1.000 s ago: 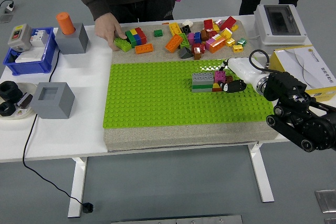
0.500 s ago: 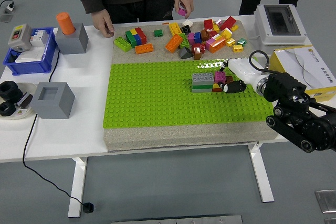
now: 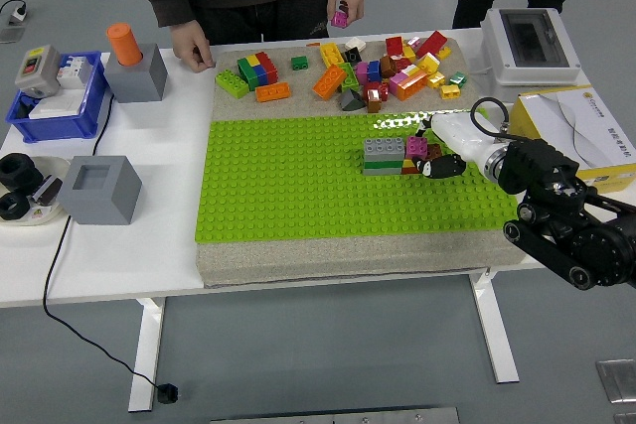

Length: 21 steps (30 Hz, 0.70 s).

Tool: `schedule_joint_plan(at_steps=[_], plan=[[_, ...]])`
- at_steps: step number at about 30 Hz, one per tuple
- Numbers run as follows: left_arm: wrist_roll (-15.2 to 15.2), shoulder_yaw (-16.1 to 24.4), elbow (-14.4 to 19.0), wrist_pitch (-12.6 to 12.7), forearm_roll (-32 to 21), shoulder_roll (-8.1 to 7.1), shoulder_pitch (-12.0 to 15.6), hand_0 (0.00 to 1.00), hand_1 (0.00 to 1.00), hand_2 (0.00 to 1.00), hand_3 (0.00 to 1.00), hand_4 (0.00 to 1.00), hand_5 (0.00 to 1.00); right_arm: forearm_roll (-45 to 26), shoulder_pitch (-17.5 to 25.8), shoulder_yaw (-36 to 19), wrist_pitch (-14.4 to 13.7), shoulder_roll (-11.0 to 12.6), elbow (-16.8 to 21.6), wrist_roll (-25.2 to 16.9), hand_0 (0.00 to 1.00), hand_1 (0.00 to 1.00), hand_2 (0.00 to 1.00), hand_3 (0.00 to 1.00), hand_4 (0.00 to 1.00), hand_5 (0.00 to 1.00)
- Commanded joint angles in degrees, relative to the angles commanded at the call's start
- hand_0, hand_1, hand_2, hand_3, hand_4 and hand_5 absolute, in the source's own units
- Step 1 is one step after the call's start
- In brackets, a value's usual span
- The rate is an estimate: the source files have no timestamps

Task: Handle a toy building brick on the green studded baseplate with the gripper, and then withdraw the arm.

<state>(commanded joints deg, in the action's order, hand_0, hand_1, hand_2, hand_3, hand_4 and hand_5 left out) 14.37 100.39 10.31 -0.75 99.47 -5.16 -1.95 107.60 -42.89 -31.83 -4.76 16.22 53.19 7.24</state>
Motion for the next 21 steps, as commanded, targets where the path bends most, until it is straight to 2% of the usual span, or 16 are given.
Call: schedule_joint_plan(at_steps=[21], plan=[[0.12,0.31,0.0,-0.12,0.43,0.03,0.21,0.787,0.802,0.756,0.438,0.998,0.875,0.2,0.04,0.16,-0.06,-0.2,-0.21,0.03,0.778,0.791,0.835,0.679,0.625,0.298]])
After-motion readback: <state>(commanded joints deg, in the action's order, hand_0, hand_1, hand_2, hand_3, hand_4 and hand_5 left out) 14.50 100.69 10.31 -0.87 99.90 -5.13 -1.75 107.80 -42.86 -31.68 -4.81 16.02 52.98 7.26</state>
